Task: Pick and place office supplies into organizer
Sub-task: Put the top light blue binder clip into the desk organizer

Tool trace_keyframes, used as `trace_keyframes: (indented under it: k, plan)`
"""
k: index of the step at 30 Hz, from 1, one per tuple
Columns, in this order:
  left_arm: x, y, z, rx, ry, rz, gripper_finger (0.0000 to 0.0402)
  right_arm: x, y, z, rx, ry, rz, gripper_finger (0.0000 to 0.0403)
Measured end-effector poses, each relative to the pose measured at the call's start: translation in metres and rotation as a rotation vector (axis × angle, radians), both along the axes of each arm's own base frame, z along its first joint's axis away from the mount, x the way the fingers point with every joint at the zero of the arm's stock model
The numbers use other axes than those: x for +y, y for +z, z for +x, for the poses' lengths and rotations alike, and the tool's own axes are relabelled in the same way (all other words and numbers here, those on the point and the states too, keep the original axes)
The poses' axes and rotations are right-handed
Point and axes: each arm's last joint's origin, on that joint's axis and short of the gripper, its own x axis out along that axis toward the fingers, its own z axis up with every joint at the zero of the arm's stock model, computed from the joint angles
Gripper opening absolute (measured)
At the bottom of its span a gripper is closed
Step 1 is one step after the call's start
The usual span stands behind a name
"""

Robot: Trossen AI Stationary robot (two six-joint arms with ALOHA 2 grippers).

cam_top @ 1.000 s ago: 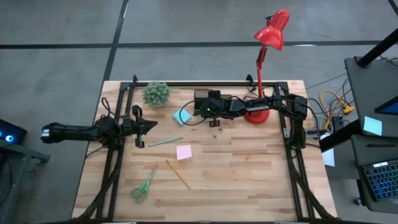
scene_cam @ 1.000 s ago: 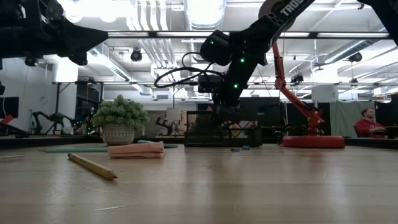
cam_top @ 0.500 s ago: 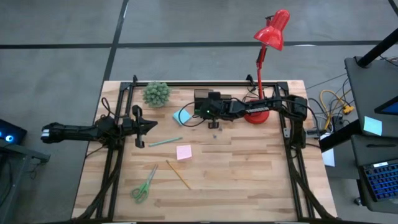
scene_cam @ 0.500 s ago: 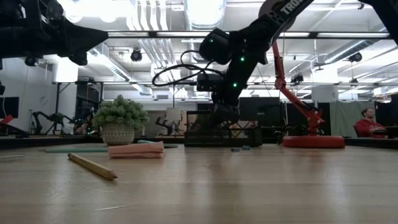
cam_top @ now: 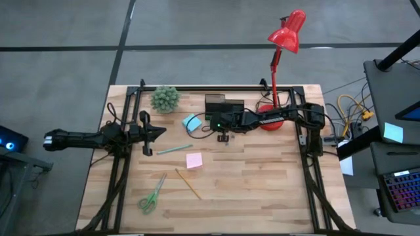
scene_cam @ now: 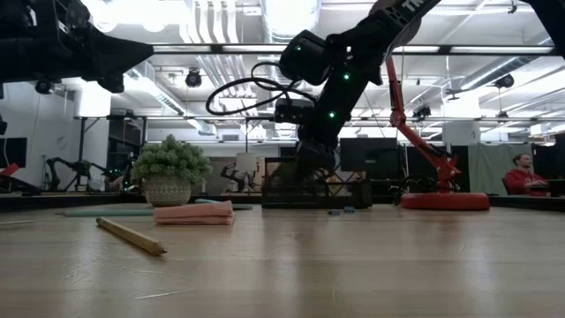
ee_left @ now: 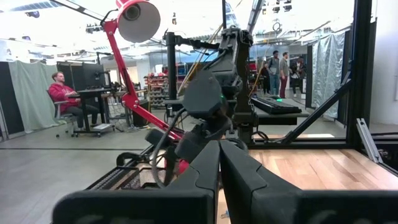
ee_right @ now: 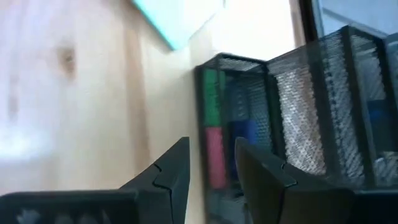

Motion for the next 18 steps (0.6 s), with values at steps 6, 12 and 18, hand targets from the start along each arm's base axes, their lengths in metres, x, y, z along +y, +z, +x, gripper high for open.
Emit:
trace_keyframes:
  k: [6,12,18]
  plan:
    - [0.000,-0.001,0.000,0.011,0.000,0.000,0.0000,0.019,0.004,-0.007,0.028,-0.038,0.058,0.0118]
    - [0.000,-0.001,0.000,0.011,0.000,0.000,0.0000,0.040,0.004,-0.017,0.082,-0.089,0.113,0.0118]
    - [0.000,-0.001,0.000,0.012,0.000,0.000,0.0000,0.062,-0.005,-0.026,0.141,-0.097,0.137,0.0118]
